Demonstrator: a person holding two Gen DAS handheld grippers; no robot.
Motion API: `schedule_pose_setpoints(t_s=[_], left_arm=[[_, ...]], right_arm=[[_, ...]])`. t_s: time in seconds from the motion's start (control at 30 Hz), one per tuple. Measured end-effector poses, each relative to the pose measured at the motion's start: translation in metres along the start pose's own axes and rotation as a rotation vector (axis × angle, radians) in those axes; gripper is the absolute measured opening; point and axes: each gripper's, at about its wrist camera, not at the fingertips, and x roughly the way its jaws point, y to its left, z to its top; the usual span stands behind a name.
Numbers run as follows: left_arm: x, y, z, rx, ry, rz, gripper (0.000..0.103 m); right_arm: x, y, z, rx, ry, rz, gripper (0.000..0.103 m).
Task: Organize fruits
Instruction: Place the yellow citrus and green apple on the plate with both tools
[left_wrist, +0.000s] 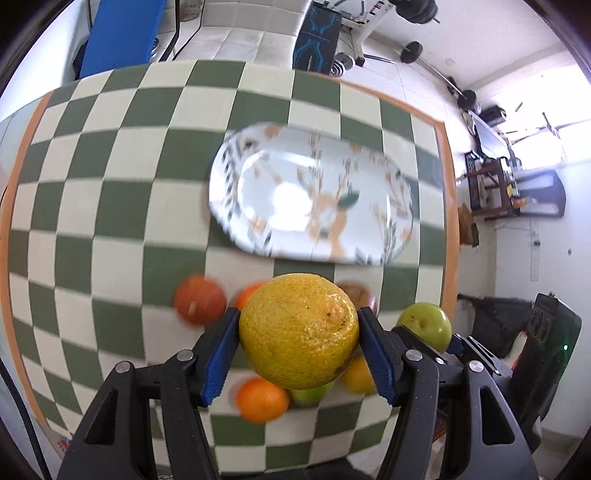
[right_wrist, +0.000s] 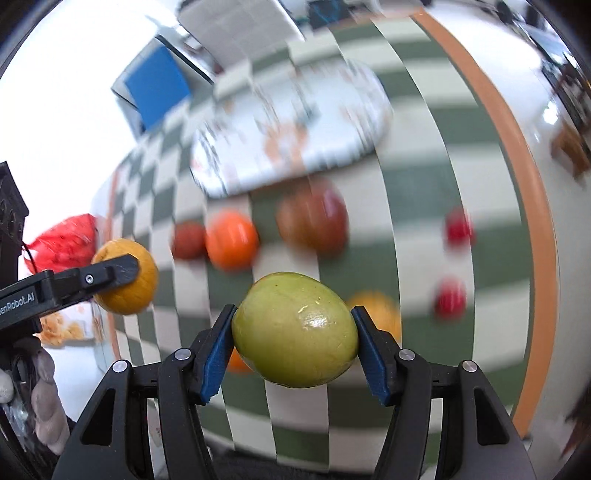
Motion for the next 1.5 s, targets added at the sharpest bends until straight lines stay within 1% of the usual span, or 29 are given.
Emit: schedule_pose_setpoints(t_s=[0.07, 0.17, 0.23, 0.27, 0.37, 0.43, 0.63, 0.77, 0.8, 0.83, 0.87, 0.9, 0.93, 1.0, 1.07, 1.13, 1.27, 1.37, 1.5], left_arm=[[0.016, -0.003, 0.034, -0.032, 0.019, 0.012, 0.061], [0.043, 0.002, 0.078, -0.1, 0.061, 0.013, 0.061], [0.063, 0.006, 0.102, -0.135, 0.089, 0.023, 0.061], [0.07, 0.006, 0.107, -0.143, 0.097, 0.024, 0.061], [0.09, 0.01, 0.128, -0.168, 0.133, 0.031, 0.061], [0.1, 0.014, 0.138, -0.185, 0.156, 0.036, 0.061], [0.113, 0.019, 0.146, -0.2, 0.202, 0.045, 0.062], [0.111, 0.018, 0.146, -0.2, 0.213, 0.029, 0.062], [0.109, 0.018, 0.146, -0.191, 0.199, 0.026, 0.066], [0.107, 0.017, 0.146, -0.183, 0.187, 0.027, 0.071], [0.103, 0.017, 0.147, -0.176, 0.173, 0.034, 0.082], [0.099, 0.016, 0.148, -0.168, 0.153, 0.044, 0.088], [0.092, 0.015, 0.149, -0.154, 0.13, 0.064, 0.088], [0.079, 0.013, 0.148, -0.123, 0.089, 0.112, 0.088], [0.069, 0.011, 0.144, -0.095, 0.051, 0.154, 0.088], [0.056, 0.008, 0.135, -0.054, 0.001, 0.218, 0.088], [0.037, 0.005, 0.111, -0.008, -0.08, 0.31, 0.088], [0.027, 0.007, 0.09, 0.009, -0.123, 0.353, 0.088], [0.011, 0.007, 0.061, 0.024, -0.174, 0.375, 0.088]], right_arm=[[-0.004, 0.0, 0.044, -0.038, -0.027, -0.012, 0.064], [0.021, 0.007, 0.11, -0.052, -0.016, 0.0, 0.064], [0.043, 0.017, 0.147, -0.08, 0.0, -0.015, 0.064], [0.055, 0.023, 0.164, -0.099, 0.008, -0.028, 0.064], [0.091, 0.03, 0.199, -0.148, 0.047, -0.065, 0.064], [0.117, 0.031, 0.217, -0.172, 0.066, -0.088, 0.064], [0.153, 0.032, 0.246, -0.216, 0.114, -0.126, 0.064], [0.157, 0.029, 0.251, -0.213, 0.146, -0.118, 0.065], [0.156, 0.026, 0.251, -0.209, 0.151, -0.117, 0.066], [0.153, 0.026, 0.249, -0.205, 0.15, -0.112, 0.073], [0.15, 0.025, 0.248, -0.2, 0.149, -0.108, 0.083], [0.145, 0.024, 0.247, -0.195, 0.147, -0.104, 0.086], [0.141, 0.022, 0.247, -0.188, 0.146, -0.1, 0.09], [0.131, 0.017, 0.243, -0.168, 0.142, -0.108, 0.09], [0.125, 0.014, 0.24, -0.159, 0.126, -0.136, 0.096], [0.115, 0.01, 0.232, -0.151, 0.106, -0.185, 0.097], [0.095, 0.003, 0.21, -0.132, 0.068, -0.249, 0.098], [0.08, -0.001, 0.192, -0.122, 0.033, -0.292, 0.098], [0.059, -0.001, 0.17, -0.104, -0.005, -0.323, 0.098]])
